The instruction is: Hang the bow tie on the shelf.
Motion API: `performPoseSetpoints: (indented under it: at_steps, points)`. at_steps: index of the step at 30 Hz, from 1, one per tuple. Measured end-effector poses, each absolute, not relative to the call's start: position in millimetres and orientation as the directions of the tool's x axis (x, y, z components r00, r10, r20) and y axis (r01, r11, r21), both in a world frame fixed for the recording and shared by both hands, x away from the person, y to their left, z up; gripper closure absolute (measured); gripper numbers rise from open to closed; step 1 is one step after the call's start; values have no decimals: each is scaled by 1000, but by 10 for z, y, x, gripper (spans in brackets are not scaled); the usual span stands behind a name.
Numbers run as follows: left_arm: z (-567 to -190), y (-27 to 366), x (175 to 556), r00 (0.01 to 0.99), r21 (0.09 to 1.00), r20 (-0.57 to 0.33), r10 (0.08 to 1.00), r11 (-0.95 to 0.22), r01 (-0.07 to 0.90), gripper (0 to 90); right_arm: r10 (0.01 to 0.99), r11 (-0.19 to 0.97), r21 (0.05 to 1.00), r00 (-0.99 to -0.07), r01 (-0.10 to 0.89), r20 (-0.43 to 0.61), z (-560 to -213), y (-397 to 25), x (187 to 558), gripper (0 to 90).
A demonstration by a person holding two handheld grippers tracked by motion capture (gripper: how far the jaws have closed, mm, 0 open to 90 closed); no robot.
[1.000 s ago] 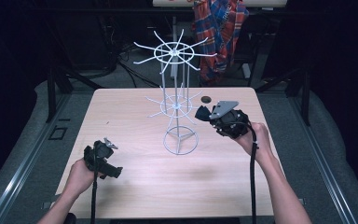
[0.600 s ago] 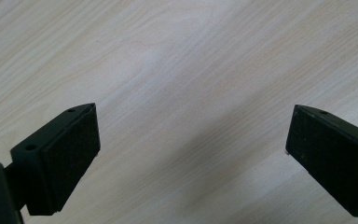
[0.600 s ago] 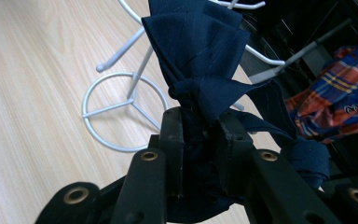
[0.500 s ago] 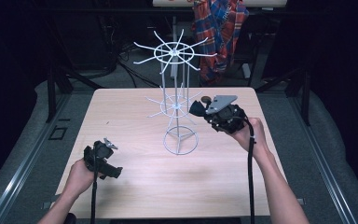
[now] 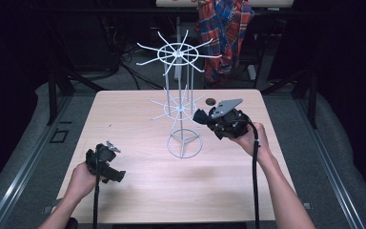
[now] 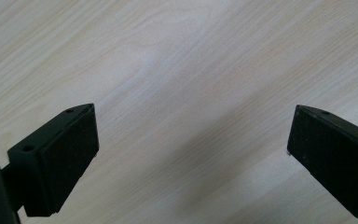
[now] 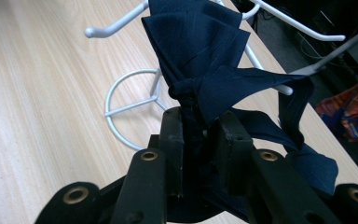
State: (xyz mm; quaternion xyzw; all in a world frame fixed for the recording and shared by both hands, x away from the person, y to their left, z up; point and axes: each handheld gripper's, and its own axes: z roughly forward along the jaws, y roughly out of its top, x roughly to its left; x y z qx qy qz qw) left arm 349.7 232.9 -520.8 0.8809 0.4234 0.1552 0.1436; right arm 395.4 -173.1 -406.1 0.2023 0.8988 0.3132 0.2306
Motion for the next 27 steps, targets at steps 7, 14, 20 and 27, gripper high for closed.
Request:
performPoseSetpoints:
  at_steps: [7,14,20,27]
  points:
    - [-5208,2328,3495,594,383,153,789,-602,701,20,510,709,664,-824,238,-249,-4119,-1747,4004,743]
    - [-5215,2335,3492,596,378,151,789,-603,703,22,505,687,682,-839,251,-200,-4201,-1768,4075,738]
    - [-5218,2332,3493,599,374,150,787,-606,702,22,538,673,680,-824,291,-180,-4321,-1722,4133,727]
    - [-5222,2333,3492,599,372,145,787,-605,704,23,588,625,706,-797,335,-142,-4376,-1714,4181,696]
